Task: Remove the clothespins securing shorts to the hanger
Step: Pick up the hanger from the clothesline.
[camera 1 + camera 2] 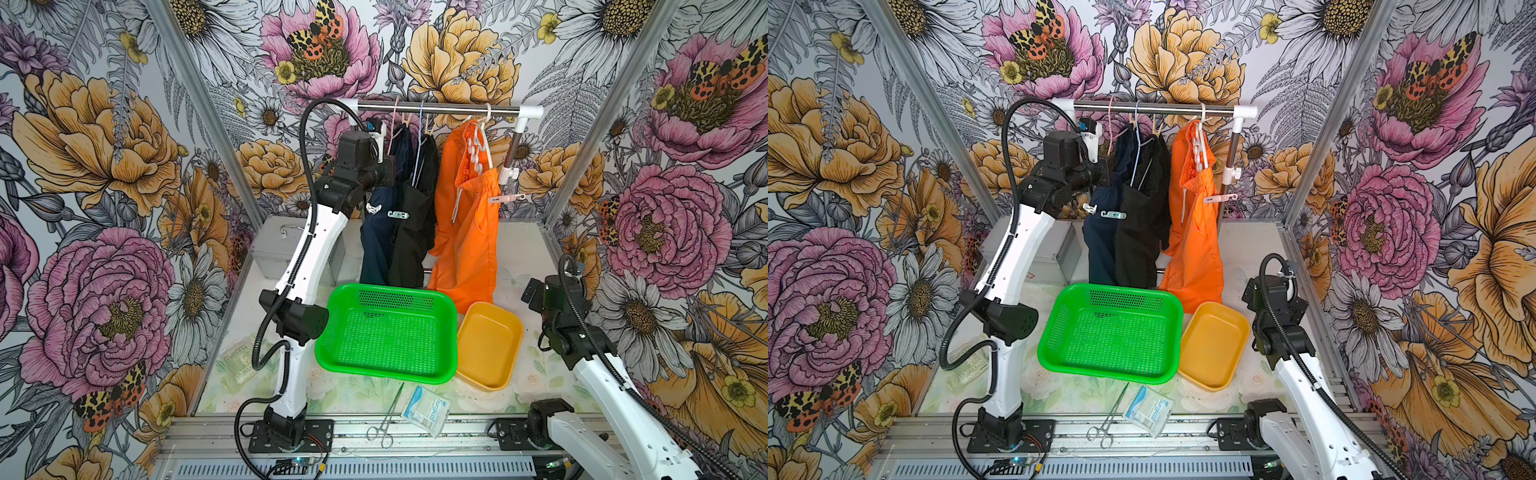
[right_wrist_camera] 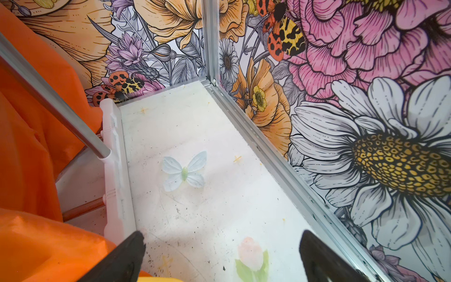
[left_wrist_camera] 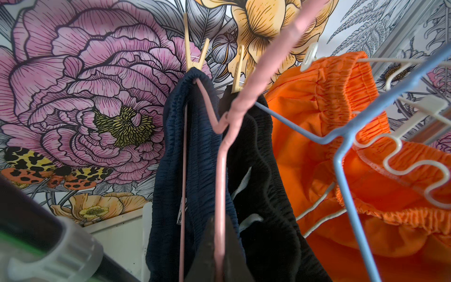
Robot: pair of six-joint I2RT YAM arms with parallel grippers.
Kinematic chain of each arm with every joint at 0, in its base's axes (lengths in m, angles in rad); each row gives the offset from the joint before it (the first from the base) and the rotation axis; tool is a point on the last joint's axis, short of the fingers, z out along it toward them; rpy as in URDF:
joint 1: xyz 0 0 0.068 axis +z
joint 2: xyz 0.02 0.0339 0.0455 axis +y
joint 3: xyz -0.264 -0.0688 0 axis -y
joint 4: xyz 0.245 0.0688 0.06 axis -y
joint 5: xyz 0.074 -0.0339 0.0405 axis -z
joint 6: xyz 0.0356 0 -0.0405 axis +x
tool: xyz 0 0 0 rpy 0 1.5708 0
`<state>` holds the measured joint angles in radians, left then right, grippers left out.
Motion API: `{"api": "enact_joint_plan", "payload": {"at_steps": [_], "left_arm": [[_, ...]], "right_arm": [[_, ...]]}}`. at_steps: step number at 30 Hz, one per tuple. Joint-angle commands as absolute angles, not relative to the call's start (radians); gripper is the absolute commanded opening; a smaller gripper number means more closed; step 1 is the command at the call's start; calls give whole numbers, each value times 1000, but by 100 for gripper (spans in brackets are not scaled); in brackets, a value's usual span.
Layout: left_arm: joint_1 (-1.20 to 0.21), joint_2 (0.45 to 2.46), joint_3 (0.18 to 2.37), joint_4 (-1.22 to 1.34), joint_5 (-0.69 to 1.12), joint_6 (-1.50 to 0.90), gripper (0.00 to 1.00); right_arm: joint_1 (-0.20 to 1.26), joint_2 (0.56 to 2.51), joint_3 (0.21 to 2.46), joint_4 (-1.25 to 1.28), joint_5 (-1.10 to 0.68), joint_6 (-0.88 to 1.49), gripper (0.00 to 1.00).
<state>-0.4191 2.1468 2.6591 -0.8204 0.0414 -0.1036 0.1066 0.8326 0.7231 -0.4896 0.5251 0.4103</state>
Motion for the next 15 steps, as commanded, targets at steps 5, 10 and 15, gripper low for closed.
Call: {"api": "enact_joint_plan", "payload": {"at_steps": [5, 10, 15], "left_arm": [[-436, 2032, 2597, -704, -8, -43, 0], [-437, 2016, 2572, -683, -11, -33, 0], [-437, 1994, 2545, -624, -20, -30, 0]], "right_arm": [[116, 831, 736, -494, 555, 407, 100], [117, 833, 731, -494, 555, 410, 100], [117, 836, 727, -494, 559, 411, 100]]}}
